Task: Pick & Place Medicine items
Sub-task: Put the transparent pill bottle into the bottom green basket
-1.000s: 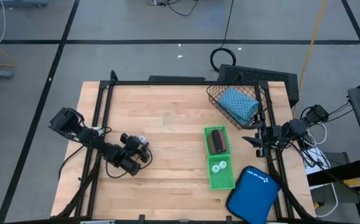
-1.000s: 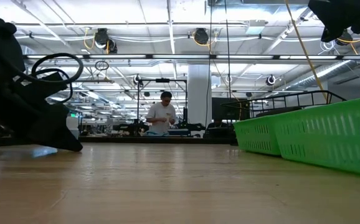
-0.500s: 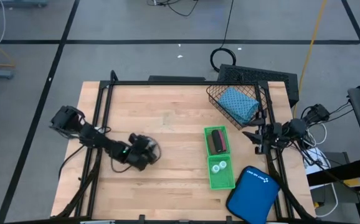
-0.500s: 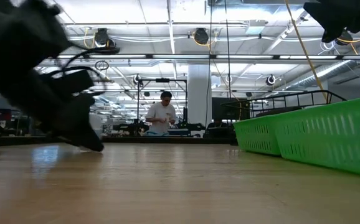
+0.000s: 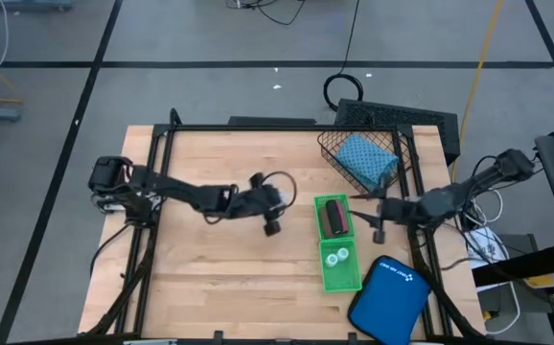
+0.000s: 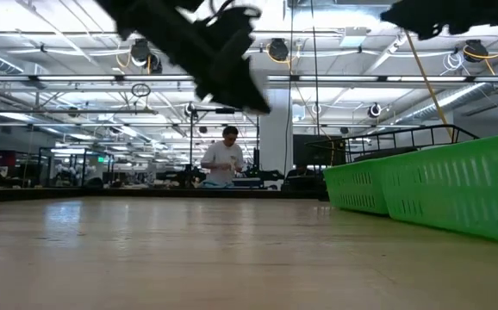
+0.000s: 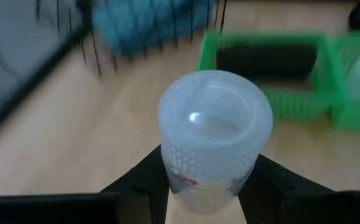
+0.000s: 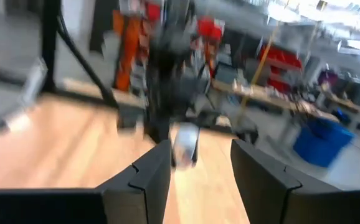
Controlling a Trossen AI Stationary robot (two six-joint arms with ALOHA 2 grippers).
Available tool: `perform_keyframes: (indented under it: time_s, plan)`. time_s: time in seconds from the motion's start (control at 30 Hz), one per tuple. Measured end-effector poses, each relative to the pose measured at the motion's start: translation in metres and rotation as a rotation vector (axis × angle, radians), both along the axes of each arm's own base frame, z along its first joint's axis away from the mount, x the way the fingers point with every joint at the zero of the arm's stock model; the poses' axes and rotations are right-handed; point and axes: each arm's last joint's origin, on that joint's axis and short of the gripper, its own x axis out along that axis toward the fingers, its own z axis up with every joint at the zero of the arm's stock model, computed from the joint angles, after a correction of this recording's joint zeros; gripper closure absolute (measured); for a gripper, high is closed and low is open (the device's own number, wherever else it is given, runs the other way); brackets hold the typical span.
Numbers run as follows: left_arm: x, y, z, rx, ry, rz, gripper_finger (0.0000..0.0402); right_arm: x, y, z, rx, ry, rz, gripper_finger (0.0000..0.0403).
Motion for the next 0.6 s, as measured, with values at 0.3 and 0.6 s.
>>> perform_keyframes:
  time_s: [0.3,0.6]
  plan:
    - [0.059,0.002,0.038,0.146,-0.070,-0.203,0.0254,0.064,-0.008,-0.006,0.020,0.231,0.036,0.0248]
    - [0.074,-0.008,0.040,0.213,-0.067,-0.273,0.0245,0.091,-0.025,0.001,0.087,0.238,0.043,0.0206]
